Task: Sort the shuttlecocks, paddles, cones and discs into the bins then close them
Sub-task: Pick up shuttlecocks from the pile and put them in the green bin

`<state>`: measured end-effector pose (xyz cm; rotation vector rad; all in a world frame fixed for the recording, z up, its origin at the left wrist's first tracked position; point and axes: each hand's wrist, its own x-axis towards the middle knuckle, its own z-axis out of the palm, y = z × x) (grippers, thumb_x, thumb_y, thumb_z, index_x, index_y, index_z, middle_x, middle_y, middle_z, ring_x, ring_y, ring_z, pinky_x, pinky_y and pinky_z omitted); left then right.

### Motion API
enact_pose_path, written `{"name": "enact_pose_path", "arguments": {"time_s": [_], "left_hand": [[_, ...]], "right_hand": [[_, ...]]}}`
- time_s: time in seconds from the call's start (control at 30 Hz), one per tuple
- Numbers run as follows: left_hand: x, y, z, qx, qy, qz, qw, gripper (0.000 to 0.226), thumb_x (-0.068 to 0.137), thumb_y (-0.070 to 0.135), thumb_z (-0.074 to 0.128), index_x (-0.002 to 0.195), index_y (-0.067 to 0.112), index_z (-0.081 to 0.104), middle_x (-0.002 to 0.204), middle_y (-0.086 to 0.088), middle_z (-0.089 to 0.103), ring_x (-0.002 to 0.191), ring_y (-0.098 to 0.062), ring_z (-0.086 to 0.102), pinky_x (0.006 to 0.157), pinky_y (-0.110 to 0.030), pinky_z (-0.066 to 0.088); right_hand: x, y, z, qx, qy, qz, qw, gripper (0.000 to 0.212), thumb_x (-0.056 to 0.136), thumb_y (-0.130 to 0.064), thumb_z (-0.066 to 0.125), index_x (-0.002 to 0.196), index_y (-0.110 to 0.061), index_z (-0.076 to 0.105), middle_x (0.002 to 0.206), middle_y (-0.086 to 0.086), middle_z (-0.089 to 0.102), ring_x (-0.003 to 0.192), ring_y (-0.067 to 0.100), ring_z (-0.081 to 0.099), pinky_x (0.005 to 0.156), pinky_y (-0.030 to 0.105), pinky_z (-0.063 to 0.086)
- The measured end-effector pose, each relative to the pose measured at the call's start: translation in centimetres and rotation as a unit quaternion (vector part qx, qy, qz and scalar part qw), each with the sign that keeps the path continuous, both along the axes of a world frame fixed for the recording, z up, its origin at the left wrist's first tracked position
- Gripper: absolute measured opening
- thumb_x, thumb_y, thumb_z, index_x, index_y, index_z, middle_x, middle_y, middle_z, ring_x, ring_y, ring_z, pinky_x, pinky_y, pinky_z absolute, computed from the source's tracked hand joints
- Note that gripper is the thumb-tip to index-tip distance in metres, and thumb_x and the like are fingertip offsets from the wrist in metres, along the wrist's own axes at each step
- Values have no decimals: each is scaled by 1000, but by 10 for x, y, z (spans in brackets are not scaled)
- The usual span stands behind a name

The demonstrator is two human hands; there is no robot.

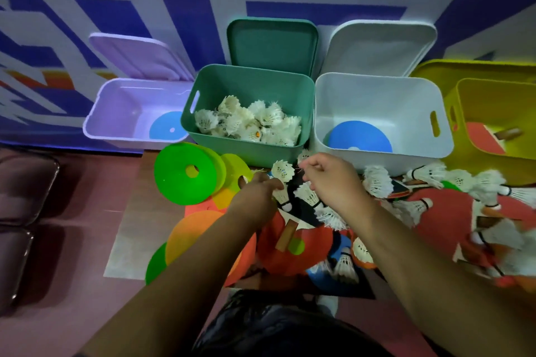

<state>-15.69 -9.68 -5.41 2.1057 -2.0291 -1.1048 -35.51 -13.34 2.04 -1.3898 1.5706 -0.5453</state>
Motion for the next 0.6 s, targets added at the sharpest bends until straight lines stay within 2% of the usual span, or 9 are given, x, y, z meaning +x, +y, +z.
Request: {"name": "enact_pose_path", "arguments": {"time_s": [0.1,0.2,0.43,0.6], "left_hand": [[-10,-11,-2,31,-82,-15,996,54,86,23,66,135,33,47,136,-9,46,122,-45,56,90,-53,57],[-15,-19,-4,6,-104,-8,994,50,87,18,68,132,28,50,130,-10,54,116,-40,63,89,-48,56],[-25,-19,-10,-34,-98,34,994,27,89,24,67,115,30,59,117,-6,69,105,-33,67,78,-36,50],[-19,-14,-6,-82,-75,55,992,12,88,25,69,91,31,60,93,-3,71,88,-32,67,64,-31,41]], "right_hand": [[-21,10,-7,8,3,-3,1000,20,100,-28,59,102,-37,78,97,-15,77,90,5,71,76,27,53],[-39,18,-9,9,3,-7,1000,19,100,-29,60,100,-37,78,96,-17,76,89,5,71,74,25,48],[-61,30,-15,25,-5,-8,1000,19,101,-26,60,99,-35,77,94,-17,75,85,2,67,71,21,45],[-61,34,-19,20,-4,21,1000,21,101,-25,58,100,-36,76,93,-16,74,85,4,68,68,21,44]]}}
